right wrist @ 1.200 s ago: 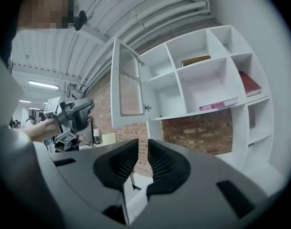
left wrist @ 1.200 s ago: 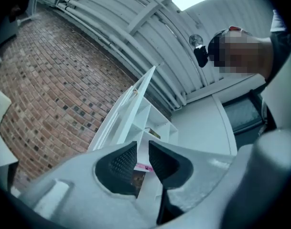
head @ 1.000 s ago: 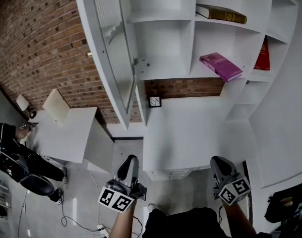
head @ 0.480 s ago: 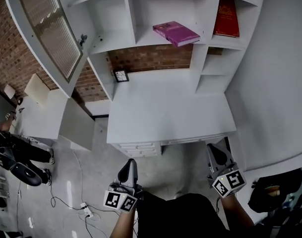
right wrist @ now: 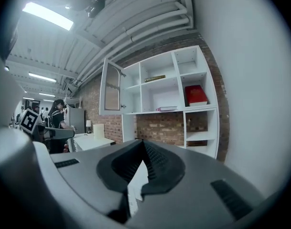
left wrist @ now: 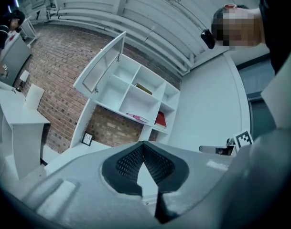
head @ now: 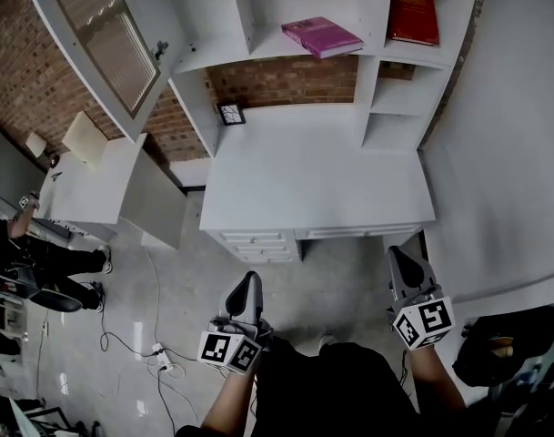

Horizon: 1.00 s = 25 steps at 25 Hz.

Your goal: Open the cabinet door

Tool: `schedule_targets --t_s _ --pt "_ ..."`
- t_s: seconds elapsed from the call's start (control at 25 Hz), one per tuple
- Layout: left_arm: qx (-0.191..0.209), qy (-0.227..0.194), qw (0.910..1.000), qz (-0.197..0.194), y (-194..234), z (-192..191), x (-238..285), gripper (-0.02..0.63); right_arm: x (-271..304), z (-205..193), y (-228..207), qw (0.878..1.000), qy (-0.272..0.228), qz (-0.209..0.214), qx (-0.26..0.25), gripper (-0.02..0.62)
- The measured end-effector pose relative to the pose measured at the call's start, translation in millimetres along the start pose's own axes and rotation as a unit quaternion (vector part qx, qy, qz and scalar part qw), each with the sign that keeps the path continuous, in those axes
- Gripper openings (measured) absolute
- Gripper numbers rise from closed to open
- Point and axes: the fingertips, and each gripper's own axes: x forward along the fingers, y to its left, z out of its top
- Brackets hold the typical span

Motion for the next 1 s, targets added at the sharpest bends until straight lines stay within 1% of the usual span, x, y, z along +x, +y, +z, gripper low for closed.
schedule_targets --t_s 0.08,0.2,0.36,0.56,0.68,0.88,1.0 --pt "0.006 0.002 1.0 -0.005 -4.5 1.0 0.8 0.018 -5.4 1.6 -0.7 1.0 -0.001 -0.005 0.004 0.0" --pt "0.014 -0.014 0.9997 -0.013 -9.3 5.7 3.1 0.018 -10.2 -1.1 0.3 1.0 0.002 -0.008 0.003 0.0" --pt "0.017 -0.006 0.9998 -0.005 -14.2 -2.7 0.0 0.018 -14.8 -13.0 -5.5 1.0 0.009 -0.005 0.003 0.0" --pt "0.023 -0.005 0.9997 0.003 -22.3 -7.8 -6.6 0.018 -21.2 -17.7 -9.6 1.0 0.008 -0.007 -0.004 0.0" --pt "0.024 -0.007 0.9997 0.007 -27.6 -7.2 -9.2 0.018 -23.7 -18.3 -10.5 1.0 0.008 -0.007 -0.005 0.0" --pt "0.014 -0.016 0.9998 0.007 -32.3 -2.7 -5.7 0.018 -27.6 -16.3 -16.0 1.0 0.006 -0.009 -0.006 0.0" --pt "0.023 -0.019 0.9995 0.005 -36.8 0.5 -0.5 0.018 -29.9 -14.0 -21.3 1.0 0.004 -0.011 -0.006 0.0"
